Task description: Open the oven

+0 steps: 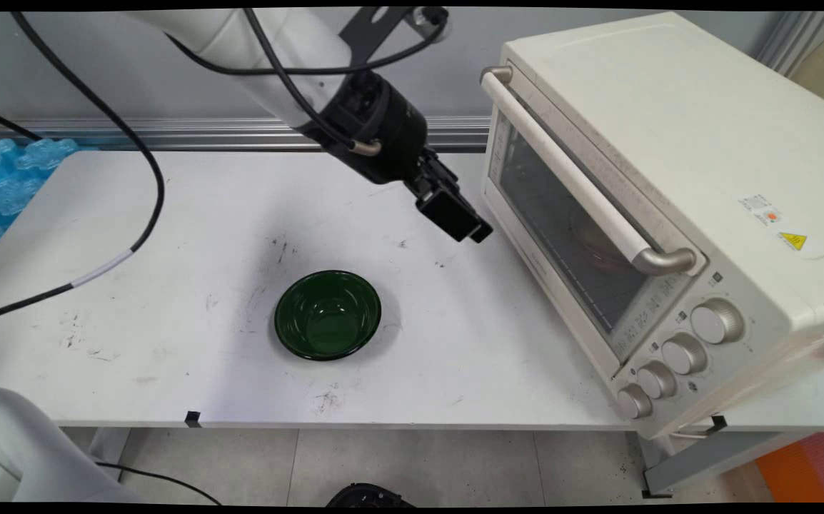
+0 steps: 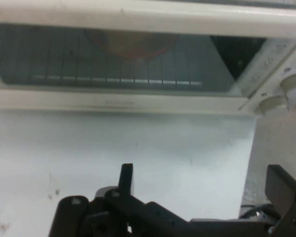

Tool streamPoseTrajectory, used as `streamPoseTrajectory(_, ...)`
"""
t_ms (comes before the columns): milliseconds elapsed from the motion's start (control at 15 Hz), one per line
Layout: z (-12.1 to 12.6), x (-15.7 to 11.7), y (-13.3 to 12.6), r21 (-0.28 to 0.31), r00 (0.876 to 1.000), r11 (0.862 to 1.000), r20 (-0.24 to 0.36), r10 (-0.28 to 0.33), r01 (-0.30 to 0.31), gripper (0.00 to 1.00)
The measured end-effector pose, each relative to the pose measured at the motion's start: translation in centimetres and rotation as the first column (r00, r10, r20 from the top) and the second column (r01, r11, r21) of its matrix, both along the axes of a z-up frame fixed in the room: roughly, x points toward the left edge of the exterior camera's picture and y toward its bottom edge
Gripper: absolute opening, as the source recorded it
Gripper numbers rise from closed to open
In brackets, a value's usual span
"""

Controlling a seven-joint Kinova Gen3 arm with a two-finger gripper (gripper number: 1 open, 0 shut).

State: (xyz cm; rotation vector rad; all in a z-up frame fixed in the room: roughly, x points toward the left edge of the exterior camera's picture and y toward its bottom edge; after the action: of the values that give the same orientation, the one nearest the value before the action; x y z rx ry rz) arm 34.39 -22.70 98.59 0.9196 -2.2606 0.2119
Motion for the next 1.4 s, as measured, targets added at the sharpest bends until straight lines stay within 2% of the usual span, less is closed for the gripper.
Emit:
streamPoseTrajectory(400, 2.1, 1.2, 2.1, 0.078, 0.999, 0.996, 0.036, 0.033, -0.035, 1.00)
streamPoseTrajectory(800, 3.4, 2.1, 3.8, 0.147, 0.995, 0.985, 0.065, 0.080, -0.089, 1.00)
streamPoseTrajectory(1067, 4.0, 2.6, 4.6, 0.183, 0.990, 0.975, 0.078, 0.118, -0.130, 1.00)
streamPoseTrajectory(1400, 4.9, 3.3, 5.6, 0.237, 0.981, 0.954, 0.097, 0.167, -0.186, 1.00)
